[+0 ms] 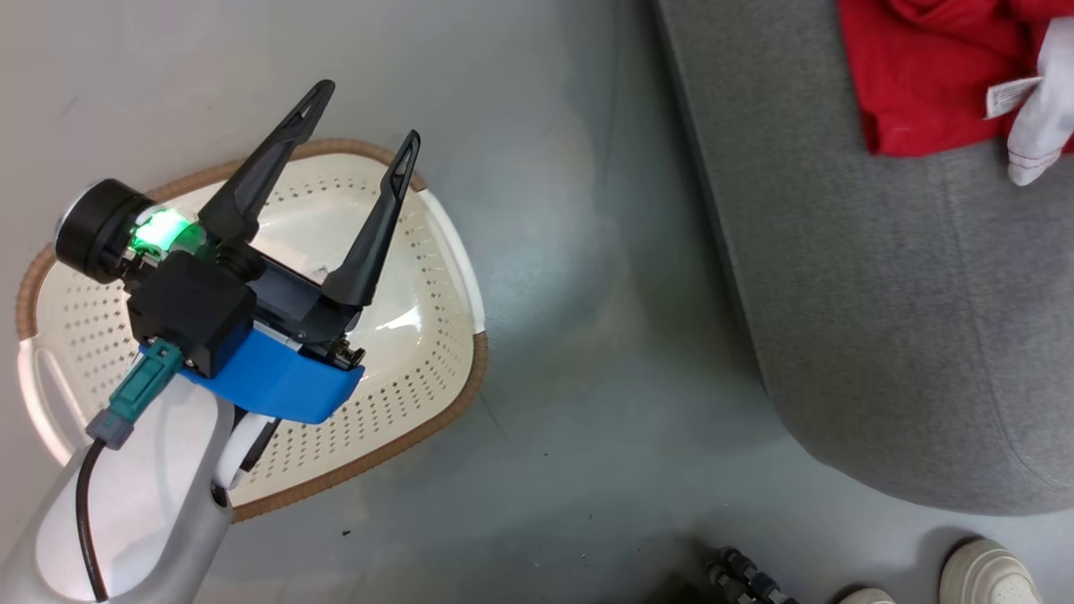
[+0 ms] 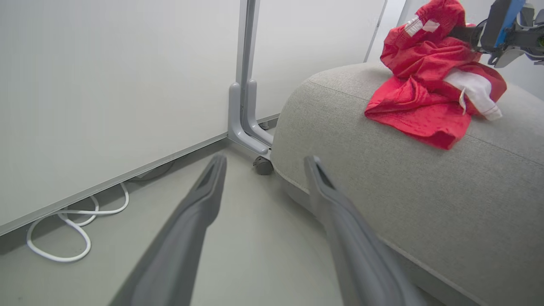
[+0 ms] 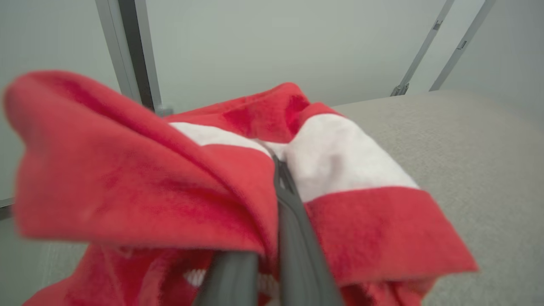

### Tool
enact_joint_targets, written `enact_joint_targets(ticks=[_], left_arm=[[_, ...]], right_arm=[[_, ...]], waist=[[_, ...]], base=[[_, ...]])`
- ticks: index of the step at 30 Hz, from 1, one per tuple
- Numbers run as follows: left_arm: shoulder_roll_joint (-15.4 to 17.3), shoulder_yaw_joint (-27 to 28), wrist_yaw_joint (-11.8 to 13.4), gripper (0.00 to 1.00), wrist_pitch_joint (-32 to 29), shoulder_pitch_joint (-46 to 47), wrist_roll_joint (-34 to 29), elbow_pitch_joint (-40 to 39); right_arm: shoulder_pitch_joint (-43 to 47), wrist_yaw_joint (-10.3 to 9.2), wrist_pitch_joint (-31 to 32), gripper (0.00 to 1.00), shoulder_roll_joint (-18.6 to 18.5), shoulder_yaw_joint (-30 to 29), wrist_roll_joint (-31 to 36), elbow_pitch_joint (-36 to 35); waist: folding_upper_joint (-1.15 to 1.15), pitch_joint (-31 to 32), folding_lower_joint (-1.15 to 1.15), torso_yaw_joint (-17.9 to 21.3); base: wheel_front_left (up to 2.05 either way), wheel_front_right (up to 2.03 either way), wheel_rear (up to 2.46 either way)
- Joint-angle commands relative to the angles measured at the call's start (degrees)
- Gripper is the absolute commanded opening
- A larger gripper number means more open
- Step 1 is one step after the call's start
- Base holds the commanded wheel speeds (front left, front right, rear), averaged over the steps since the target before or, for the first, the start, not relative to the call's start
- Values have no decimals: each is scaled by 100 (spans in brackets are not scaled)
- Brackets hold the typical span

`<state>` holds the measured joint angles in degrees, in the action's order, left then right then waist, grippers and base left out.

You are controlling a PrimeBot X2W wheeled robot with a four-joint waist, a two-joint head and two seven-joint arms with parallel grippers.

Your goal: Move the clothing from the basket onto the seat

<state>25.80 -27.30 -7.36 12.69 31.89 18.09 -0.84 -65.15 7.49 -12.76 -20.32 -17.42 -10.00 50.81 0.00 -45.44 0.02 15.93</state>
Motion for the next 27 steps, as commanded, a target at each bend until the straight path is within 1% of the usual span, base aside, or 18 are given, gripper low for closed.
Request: enact_joint_targets(ticks=[1, 6, 7, 8, 9, 10, 11, 15, 17, 22, 27], left_arm=[[-6, -18, 27, 100, 8, 119, -21, -11], [-80, -75, 21, 100, 62, 39, 32, 114], [-92, -82, 21, 100, 74, 12, 43, 135], [-99, -86, 23, 100, 86, -13, 51, 159], [-107, -89, 27, 100, 101, -36, 53, 175], [-114, -86, 30, 100, 108, -62, 71, 201], [-128, -84, 33, 100, 123, -86, 92, 224], [-186, -80, 44, 100, 169, -179, 153, 367], [-260, -74, 56, 100, 206, -280, 193, 486], [-538, -68, 47, 100, 248, -637, 350, 876], [-890, 148, 18, 100, 254, -1188, 486, 1040]], right_arm=[[106, 1, -49, 0, 19, -44, 33, 64], [129, 1, -121, 0, 65, -95, 177, 265], [131, 1, -132, 2, 64, -95, 208, 292], [125, 1, -146, 22, 55, -95, 237, 308], [117, 1, -154, 48, 51, -99, 263, 317], [116, 1, -162, 85, 59, -98, 291, 326], [119, 1, -164, 100, 67, -95, 311, 342], [177, 1, -197, 100, 128, -56, 386, 409], [273, 1, -204, 100, 156, -8, 431, 449], [629, 1, -211, 100, 215, 261, 532, 544], [1116, 1, -221, 100, 260, 647, 508, 550]], waist=[[0, -69, -2, -87], [0, 67, -2, -111], [0, 99, -2, -114], [0, 135, -2, -116], [0, 165, -2, -117], [0, 208, -2, -114], [0, 249, -2, -114], [0, 512, -2, -115], [0, 745, -2, -126], [0, 1535, -2, -173], [0, 2442, -2, -259]], base=[[0, 0, 0], [0, 0, 0], [0, 0, 0], [0, 0, 0], [0, 0, 0], [0, 0, 0], [0, 0, 0], [0, 0, 0], [0, 0, 0], [0, 0, 0], [0, 0, 0]])
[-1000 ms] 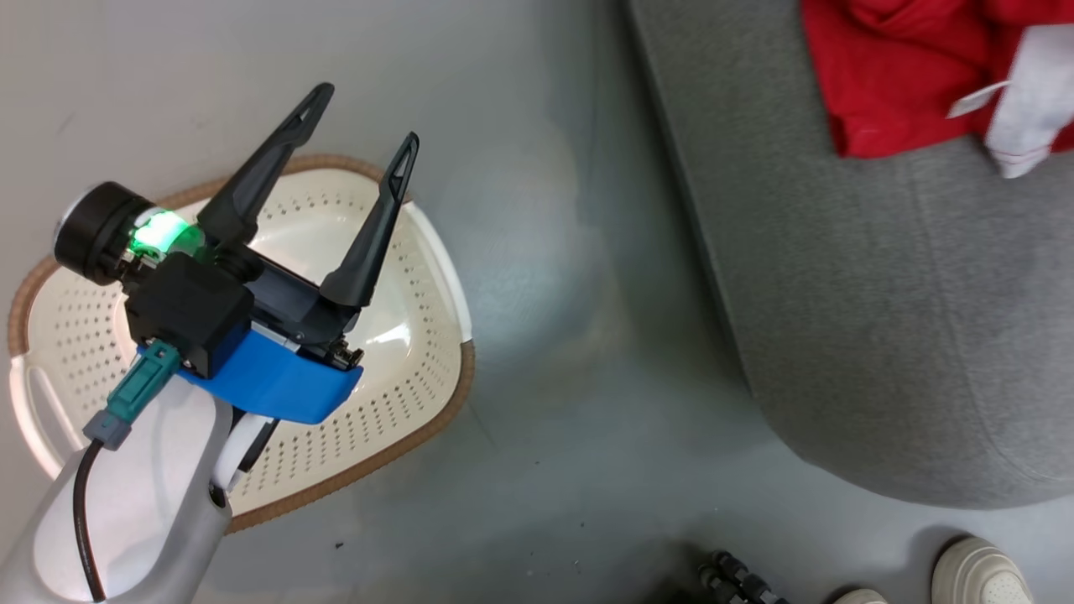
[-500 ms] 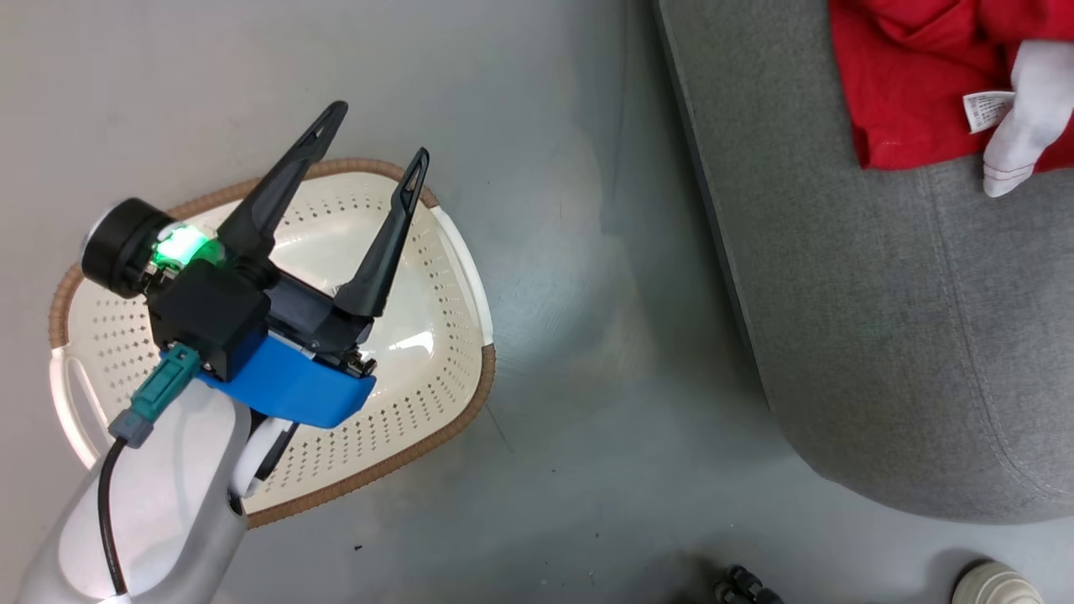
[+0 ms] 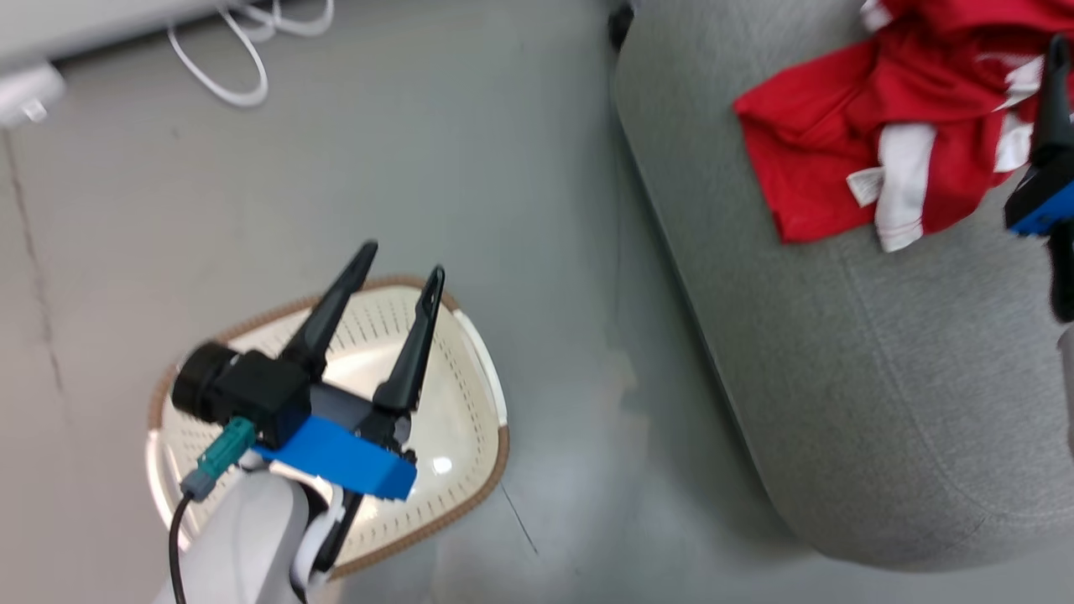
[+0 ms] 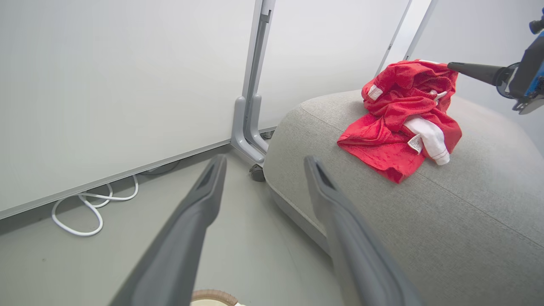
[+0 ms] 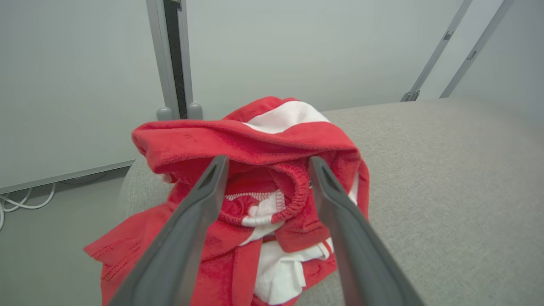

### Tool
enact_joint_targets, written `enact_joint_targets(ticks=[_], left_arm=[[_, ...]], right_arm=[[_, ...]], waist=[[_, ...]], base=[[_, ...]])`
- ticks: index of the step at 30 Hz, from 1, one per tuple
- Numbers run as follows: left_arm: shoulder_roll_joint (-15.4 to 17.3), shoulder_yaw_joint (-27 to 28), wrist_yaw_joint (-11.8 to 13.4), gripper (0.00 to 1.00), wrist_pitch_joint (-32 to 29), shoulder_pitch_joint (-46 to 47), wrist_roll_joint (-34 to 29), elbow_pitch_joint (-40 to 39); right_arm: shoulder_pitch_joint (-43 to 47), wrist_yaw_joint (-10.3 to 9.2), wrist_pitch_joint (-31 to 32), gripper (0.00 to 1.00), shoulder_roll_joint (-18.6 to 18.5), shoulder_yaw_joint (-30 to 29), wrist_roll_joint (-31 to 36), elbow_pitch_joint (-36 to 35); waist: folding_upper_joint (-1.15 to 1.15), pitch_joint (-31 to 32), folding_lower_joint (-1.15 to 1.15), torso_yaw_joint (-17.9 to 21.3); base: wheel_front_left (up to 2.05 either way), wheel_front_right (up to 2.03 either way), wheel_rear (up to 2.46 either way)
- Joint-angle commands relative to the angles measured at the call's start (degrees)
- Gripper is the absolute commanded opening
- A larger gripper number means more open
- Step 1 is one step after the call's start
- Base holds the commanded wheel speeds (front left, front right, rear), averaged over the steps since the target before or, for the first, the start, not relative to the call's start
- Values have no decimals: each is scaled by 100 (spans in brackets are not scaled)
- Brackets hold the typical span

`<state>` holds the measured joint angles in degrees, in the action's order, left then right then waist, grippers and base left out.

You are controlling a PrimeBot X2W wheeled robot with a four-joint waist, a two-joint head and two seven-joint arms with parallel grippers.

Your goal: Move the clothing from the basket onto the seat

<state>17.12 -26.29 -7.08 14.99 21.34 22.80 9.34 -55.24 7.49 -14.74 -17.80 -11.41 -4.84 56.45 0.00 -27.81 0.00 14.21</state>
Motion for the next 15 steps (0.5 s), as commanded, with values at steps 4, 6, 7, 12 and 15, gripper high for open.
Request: enact_joint_targets(ticks=[4, 6, 7, 12, 15], left_arm=[[-275, 333, -34, 100, 26, -639, 86, 105], [-372, 498, -43, 100, 26, -884, 99, 131], [-410, 583, -46, 100, 26, -1011, 123, 150], [-576, 989, -53, 100, 26, -1583, 102, 174], [-642, 1284, -55, 100, 26, -1869, 82, 145]], right_arm=[[599, 1, -26, 100, 101, 426, -131, -142], [831, 1, -26, 100, 194, 585, -311, -274], [971, 1, -29, 100, 214, 655, -354, -359], [1723, 1, -36, 100, 417, 969, -597, -918], [2194, 1, -35, 100, 561, 1158, -533, -1311]], waist=[[0, 1353, 0, -209], [0, 1628, 0, -279], [0, 1770, 0, -316], [0, 2297, 0, -528], [0, 2498, 0, -664]], base=[[0, 0, 0], [0, 0, 0], [0, 0, 0], [0, 0, 0], [0, 0, 0]])
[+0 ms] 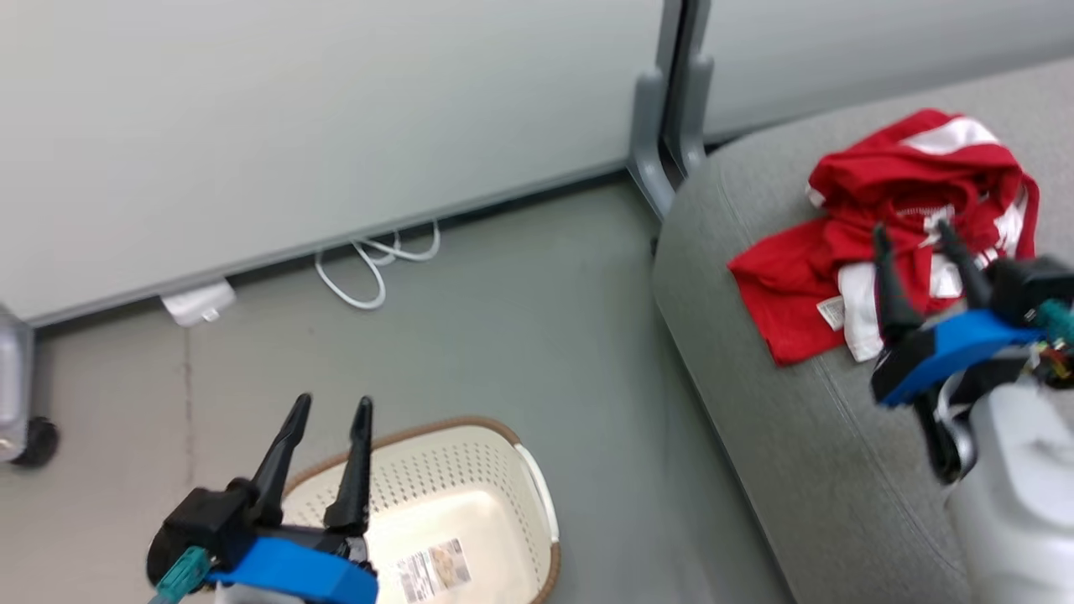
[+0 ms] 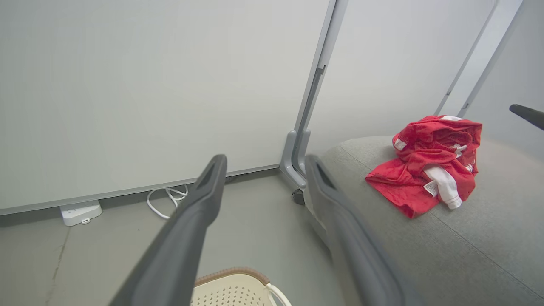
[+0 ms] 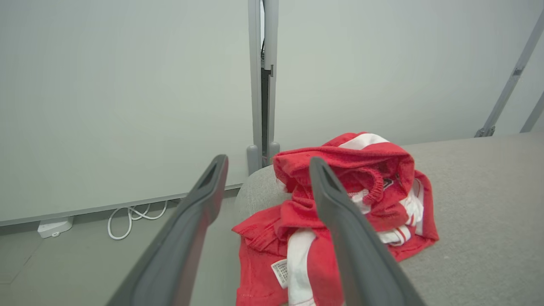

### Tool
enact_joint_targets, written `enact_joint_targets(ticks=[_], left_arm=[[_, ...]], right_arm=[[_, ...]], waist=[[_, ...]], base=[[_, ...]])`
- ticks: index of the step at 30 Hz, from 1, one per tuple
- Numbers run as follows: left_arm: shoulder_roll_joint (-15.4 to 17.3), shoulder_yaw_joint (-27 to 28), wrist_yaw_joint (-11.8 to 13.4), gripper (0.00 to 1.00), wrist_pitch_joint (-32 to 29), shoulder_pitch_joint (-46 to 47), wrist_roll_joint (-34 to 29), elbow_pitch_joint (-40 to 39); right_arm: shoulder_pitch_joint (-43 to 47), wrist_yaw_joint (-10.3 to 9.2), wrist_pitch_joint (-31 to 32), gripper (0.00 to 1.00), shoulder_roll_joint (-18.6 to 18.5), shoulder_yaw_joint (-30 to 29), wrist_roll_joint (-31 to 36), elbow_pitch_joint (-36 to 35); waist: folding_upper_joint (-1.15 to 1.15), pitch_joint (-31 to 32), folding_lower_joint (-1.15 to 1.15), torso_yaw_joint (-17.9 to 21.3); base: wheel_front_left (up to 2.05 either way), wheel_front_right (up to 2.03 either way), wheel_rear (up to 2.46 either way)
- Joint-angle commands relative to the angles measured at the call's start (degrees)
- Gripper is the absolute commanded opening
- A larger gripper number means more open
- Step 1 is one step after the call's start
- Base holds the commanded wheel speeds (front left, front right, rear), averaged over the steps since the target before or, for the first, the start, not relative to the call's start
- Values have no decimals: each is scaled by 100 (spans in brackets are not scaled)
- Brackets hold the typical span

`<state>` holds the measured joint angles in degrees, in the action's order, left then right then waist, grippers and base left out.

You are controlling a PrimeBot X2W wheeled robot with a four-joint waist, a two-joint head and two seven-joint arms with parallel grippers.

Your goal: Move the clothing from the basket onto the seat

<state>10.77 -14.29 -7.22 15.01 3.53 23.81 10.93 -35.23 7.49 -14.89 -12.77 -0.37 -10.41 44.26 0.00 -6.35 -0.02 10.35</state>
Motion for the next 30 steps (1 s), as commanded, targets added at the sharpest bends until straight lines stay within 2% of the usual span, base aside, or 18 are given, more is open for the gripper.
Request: enact_joint_targets(ticks=[1, 16, 23, 30], left_arm=[[-28, 177, -41, 100, 22, -172, -45, -17], [-137, 1020, -31, 100, 20, -766, -124, 147], [-115, 1130, -30, 100, 20, -810, -101, 287], [-134, 1160, -30, 100, 20, -850, -114, 286]], right_arm=[[346, 1, -17, 100, 97, 77, 45, -224], [2129, 1, 496, 100, 810, 300, 523, -2029], [2671, 1, 726, 100, 951, 246, 550, -2626], [2891, 1, 880, 100, 989, 211, 515, -2945]], waist=[[0, 408, 2, -326], [0, 849, 2, -1014], [0, 879, 2, -1169], [0, 835, 2, -1154]], base=[[0, 0, 0], [0, 0, 0], [0, 0, 0], [0, 0, 0]])
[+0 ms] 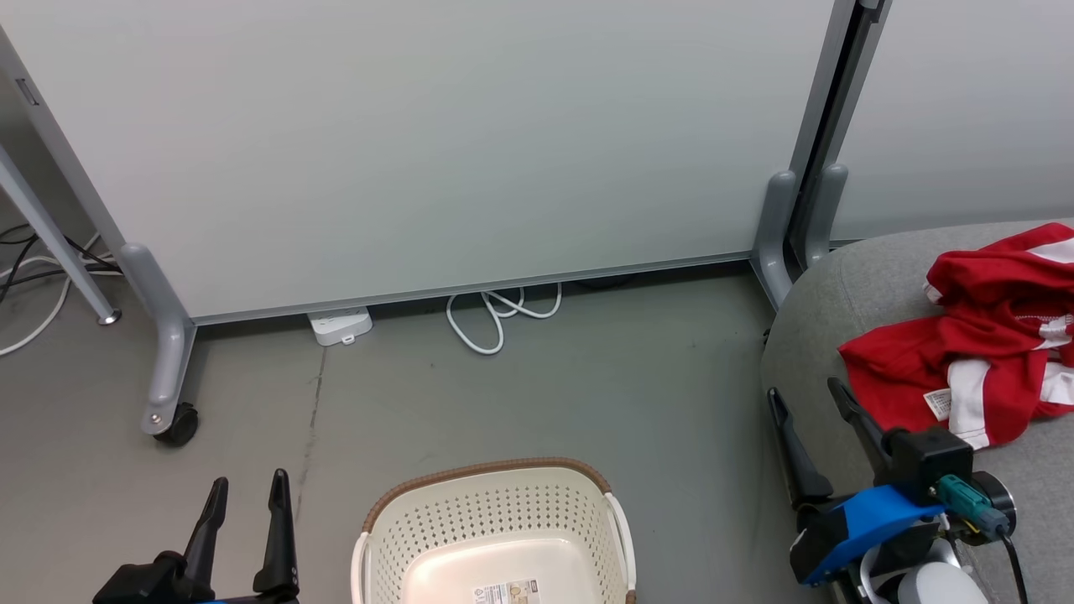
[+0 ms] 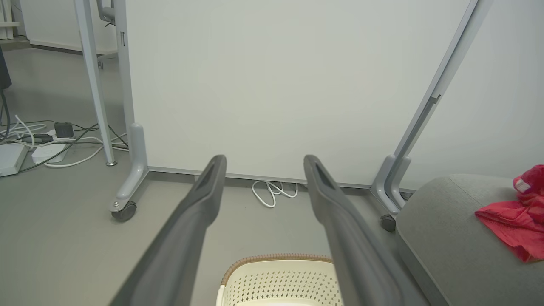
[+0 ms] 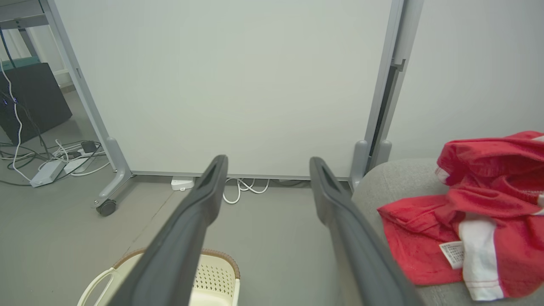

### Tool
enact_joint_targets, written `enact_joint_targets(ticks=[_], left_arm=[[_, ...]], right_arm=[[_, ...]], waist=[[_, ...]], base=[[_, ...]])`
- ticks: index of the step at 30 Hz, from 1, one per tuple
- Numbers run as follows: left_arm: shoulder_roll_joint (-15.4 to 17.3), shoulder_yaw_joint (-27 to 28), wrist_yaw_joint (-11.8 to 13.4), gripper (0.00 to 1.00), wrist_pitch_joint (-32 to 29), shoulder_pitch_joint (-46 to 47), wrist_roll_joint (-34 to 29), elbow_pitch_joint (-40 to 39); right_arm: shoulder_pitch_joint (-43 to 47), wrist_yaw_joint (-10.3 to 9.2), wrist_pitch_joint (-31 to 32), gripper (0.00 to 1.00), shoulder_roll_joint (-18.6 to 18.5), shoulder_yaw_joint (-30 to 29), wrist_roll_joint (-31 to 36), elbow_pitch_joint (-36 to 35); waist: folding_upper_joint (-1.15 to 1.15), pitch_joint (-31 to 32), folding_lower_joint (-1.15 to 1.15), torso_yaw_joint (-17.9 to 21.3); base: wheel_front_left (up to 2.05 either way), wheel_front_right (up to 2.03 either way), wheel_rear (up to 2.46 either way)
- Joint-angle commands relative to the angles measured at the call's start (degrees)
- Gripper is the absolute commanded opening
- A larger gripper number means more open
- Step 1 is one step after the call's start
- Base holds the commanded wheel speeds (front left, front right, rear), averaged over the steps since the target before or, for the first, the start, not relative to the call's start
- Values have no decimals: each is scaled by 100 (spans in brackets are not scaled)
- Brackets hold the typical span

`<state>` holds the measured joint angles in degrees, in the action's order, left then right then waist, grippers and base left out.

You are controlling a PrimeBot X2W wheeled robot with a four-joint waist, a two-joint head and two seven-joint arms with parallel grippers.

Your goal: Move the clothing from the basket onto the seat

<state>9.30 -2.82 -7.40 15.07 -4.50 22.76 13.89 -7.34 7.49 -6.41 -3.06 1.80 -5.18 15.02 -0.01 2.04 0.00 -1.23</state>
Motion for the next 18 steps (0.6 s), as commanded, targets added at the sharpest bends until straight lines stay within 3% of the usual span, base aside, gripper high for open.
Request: enact_joint_targets(ticks=[1, 16, 17, 18], left_arm=[[11, 16, -13, 100, 14, -50, -12, -16], [-13, -24, -13, 100, 14, -27, 37, 11], [-16, -9, 0, 0, 0, -10, 41, 10], [-34, -7, 1, 0, -5, -13, 44, 54]], right_arm=[[109, 1, 28, 100, 19, -18, -12, -47], [220, 1, 120, 100, 22, 26, -217, -173], [150, 0, 107, 0, 10, 24, -189, -144], [169, 0, 107, 0, 10, 24, -190, -98]], waist=[[1, -13, 0, 9], [1, -73, 0, 30], [1, -74, 0, 30], [1, -74, 0, 30]], base=[[0, 0, 0], [0, 0, 0], [0, 0, 0], [0, 0, 0]])
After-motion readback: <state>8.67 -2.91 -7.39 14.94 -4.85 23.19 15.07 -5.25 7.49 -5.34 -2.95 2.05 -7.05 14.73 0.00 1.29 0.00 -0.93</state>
